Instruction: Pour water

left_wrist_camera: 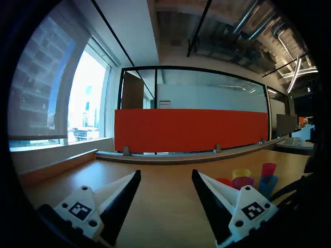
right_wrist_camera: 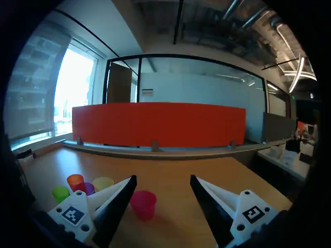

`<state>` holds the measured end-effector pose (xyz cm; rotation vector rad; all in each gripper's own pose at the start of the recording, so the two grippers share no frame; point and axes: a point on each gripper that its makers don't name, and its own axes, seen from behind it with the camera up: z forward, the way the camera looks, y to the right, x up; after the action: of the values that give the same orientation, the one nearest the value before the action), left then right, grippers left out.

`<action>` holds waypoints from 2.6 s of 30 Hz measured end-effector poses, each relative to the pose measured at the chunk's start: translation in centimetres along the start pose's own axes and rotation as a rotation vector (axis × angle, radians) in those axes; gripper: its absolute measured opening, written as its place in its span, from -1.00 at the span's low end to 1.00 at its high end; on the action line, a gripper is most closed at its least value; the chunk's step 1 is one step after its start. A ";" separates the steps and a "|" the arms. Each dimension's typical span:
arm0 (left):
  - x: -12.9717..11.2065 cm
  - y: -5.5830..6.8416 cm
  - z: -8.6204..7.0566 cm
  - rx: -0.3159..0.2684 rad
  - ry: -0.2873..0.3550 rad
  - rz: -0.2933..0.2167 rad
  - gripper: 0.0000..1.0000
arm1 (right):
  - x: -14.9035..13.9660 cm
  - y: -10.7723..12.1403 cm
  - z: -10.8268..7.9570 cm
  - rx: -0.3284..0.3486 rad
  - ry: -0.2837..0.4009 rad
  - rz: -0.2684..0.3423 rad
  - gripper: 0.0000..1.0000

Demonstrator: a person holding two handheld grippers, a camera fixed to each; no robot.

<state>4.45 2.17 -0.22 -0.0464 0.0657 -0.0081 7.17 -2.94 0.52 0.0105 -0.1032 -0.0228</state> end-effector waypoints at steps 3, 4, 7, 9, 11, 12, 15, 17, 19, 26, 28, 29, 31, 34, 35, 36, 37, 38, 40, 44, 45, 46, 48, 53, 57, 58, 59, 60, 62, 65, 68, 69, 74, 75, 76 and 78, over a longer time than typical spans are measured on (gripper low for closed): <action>-0.5 -0.6 -0.1 0.013 -0.001 0.002 0.81 | 0.1 0.0 -0.1 -0.005 0.002 -0.007 1.00; -0.7 -0.7 -0.2 0.016 -0.002 -0.001 0.81 | 0.1 0.1 -0.1 -0.007 0.001 -0.010 1.00; -1.1 -1.1 -0.3 0.023 -0.005 -0.013 0.82 | 0.0 0.1 -0.3 -0.011 -0.002 -0.019 1.00; -1.4 -1.3 -0.4 0.025 -0.007 -0.024 0.81 | 0.1 0.1 -0.3 -0.014 -0.005 -0.022 1.00; -1.6 -1.5 -0.4 0.027 -0.009 -0.027 0.82 | 0.1 0.0 -0.3 -0.015 -0.004 -0.023 1.00; -1.7 -1.7 -0.5 0.027 -0.009 -0.029 0.82 | 0.1 0.0 -0.3 -0.016 -0.003 -0.023 1.00; -1.9 -1.9 -0.5 0.032 -0.012 -0.028 0.81 | 0.1 -0.2 -0.3 -0.013 -0.004 -0.022 1.00; -2.1 -1.9 -0.5 0.032 -0.014 -0.028 0.82 | 0.1 -0.3 -0.2 -0.011 -0.004 -0.022 1.00; -2.3 -2.0 -0.5 0.033 -0.016 -0.027 0.82 | 0.1 -0.4 -0.2 -0.010 -0.004 -0.024 1.00; -2.7 -2.1 -0.4 0.034 -0.024 -0.023 0.82 | 0.3 -0.5 -0.2 -0.011 -0.003 -0.032 1.00; -2.9 -2.2 -0.4 0.036 -0.028 -0.024 0.82 | 0.3 -0.5 -0.2 -0.011 -0.003 -0.031 1.00; -3.1 -2.2 -0.4 0.038 -0.031 -0.025 0.82 | 0.3 -0.5 -0.3 -0.010 -0.003 -0.031 1.00; -3.4 -2.3 -0.4 0.040 -0.035 -0.027 0.82 | 0.4 -0.5 -0.3 -0.010 -0.002 -0.031 1.00; -3.5 -2.3 -0.4 0.042 -0.036 -0.029 0.81 | 0.4 -0.4 -0.3 -0.012 -0.002 -0.034 1.00; -3.5 -2.3 -0.4 0.042 -0.036 -0.028 0.81 | 0.4 -0.4 -0.3 -0.012 -0.002 -0.035 1.00; -3.5 -2.4 -0.4 0.042 -0.036 -0.027 0.81 | 0.5 -0.4 -0.3 -0.013 -0.002 -0.036 1.00; -3.6 -2.4 -0.4 0.042 -0.039 -0.025 0.81 | 0.5 -0.5 -0.3 -0.012 -0.002 -0.036 1.00; -3.7 -2.4 -0.4 0.042 -0.042 -0.021 0.82 | 0.5 -0.5 -0.3 -0.012 -0.002 -0.036 1.00; -3.9 -2.4 -0.3 0.043 -0.049 -0.014 0.82 | 0.5 -0.6 -0.3 -0.010 -0.001 -0.034 1.00; -4.2 -2.4 -0.3 0.046 -0.060 0.002 0.82 | 0.4 -0.6 -0.3 -0.007 -0.001 -0.032 1.00; -4.3 -2.4 -0.3 0.046 -0.062 0.004 0.82 | 0.4 -0.6 -0.4 -0.007 -0.001 -0.032 1.00; -4.2 -2.4 -0.3 0.046 -0.062 0.004 0.82 | 0.5 -0.6 -0.4 -0.007 -0.001 -0.030 1.00; -4.2 -2.4 -0.3 0.045 -0.062 0.003 0.82 | 0.6 -0.5 -0.4 -0.007 0.000 -0.027 1.00; -4.4 -2.4 -0.3 0.046 -0.062 0.006 0.82 | 0.9 -0.6 -0.5 -0.004 0.006 -0.019 1.00; -4.4 -2.4 -0.3 0.046 -0.065 0.008 0.82 | 1.0 -0.5 -0.5 -0.005 0.007 -0.021 1.00; -4.4 -2.4 -0.3 0.046 -0.065 0.007 0.82 | 0.9 -0.4 -0.5 -0.005 0.008 -0.022 1.00; -4.4 -2.4 -0.3 0.046 -0.065 0.007 0.82 | 0.9 -0.4 -0.5 -0.005 0.010 -0.023 1.00; -4.5 -2.4 -0.3 0.046 -0.065 0.007 0.82 | 0.9 -0.4 -0.5 -0.005 0.011 -0.023 1.00; -4.4 -2.4 -0.3 0.046 -0.065 0.008 0.82 | 1.0 -0.2 -0.5 -0.003 0.017 -0.027 1.00; -4.4 -2.4 -0.3 0.046 -0.065 0.008 0.82 | 1.4 0.4 -0.5 -0.011 0.031 -0.038 1.00; -4.4 -2.4 -0.3 0.046 -0.065 0.008 0.82 | 2.0 1.0 -0.8 -0.021 0.054 -0.057 1.00; -4.4 -2.4 -0.3 0.046 -0.065 0.008 0.82 | 2.2 1.2 -0.8 -0.024 0.062 -0.064 1.00; -4.4 -2.4 -0.3 0.046 -0.065 0.008 0.82 | 2.2 2.0 -1.3 -0.036 0.097 -0.086 1.00; -4.4 -2.4 -0.3 0.046 -0.065 0.008 0.82 | 2.1 2.1 -1.3 -0.038 0.102 -0.087 1.00; -4.4 -2.4 -0.3 0.046 -0.065 0.008 0.82 | 1.9 2.2 -1.3 -0.038 0.104 -0.083 1.00; -4.4 -2.4 -0.3 0.046 -0.065 0.009 0.82 | 1.6 2.4 -1.3 -0.040 0.107 -0.073 1.00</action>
<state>0.00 -0.16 -0.13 -0.0003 0.0005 0.0005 8.95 -0.61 -0.58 -0.0248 0.0051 -0.0972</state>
